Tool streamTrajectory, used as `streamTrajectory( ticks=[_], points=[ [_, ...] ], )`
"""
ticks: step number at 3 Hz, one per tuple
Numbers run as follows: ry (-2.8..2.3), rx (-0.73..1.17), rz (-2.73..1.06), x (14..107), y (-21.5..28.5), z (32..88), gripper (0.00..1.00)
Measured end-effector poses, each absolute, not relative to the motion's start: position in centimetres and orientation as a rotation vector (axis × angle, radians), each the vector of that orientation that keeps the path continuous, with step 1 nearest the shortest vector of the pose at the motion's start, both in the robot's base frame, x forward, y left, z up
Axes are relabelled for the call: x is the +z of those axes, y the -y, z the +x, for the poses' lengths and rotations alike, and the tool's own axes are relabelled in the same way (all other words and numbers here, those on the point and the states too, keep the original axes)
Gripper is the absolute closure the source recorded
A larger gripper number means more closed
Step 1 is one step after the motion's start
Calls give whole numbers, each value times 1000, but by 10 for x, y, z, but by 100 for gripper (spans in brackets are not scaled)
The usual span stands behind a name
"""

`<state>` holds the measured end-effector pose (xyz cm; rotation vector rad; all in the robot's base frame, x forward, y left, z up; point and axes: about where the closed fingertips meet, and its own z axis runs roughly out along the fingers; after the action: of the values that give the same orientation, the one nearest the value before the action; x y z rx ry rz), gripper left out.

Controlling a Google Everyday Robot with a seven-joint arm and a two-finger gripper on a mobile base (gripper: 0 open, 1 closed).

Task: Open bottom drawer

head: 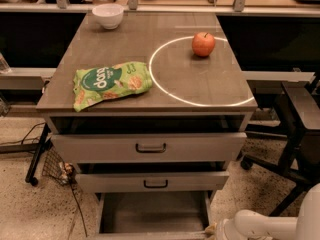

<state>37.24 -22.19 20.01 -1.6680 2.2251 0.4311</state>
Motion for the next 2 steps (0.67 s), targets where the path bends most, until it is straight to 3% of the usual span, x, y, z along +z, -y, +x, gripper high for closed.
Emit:
streamTrajectory(
  ticks=[1,2],
  points=[
    [-2225,431,-1668,200,222,372,85],
    [-2248,456,-1707,205,223,335,62]
  ],
)
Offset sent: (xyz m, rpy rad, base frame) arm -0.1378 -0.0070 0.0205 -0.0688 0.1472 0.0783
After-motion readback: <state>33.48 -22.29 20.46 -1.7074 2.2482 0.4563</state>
